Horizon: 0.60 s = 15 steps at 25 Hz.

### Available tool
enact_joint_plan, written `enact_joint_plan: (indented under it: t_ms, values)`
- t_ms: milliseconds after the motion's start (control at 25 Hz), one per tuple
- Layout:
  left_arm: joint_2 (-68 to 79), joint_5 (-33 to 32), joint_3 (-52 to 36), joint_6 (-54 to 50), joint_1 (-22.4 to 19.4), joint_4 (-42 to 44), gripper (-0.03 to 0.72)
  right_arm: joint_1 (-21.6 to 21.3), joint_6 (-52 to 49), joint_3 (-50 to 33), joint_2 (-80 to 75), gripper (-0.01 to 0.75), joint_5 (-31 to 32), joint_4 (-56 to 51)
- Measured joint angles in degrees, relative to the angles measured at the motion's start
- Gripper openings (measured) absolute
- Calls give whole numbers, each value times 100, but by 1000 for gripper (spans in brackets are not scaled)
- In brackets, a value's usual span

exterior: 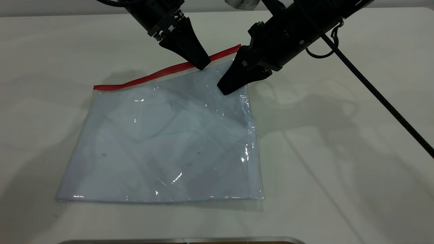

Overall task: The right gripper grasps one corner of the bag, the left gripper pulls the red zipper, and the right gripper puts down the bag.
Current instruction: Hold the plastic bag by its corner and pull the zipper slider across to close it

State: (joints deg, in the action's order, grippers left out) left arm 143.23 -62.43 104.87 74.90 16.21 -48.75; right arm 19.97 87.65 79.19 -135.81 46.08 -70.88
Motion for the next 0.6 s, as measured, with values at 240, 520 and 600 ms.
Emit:
enact_joint_plan:
  t_ms: [240, 520, 600]
  values:
    - [0, 0, 6, 0, 0, 11, 274, 0, 0, 0, 0, 34, 63, -10]
    - [0, -27, 6, 0, -6, 3, 67, 0, 0, -4, 48, 34, 80, -5]
    - [0, -56, 6, 6, -46, -54, 56, 0, 0, -11, 126, 34, 52, 60]
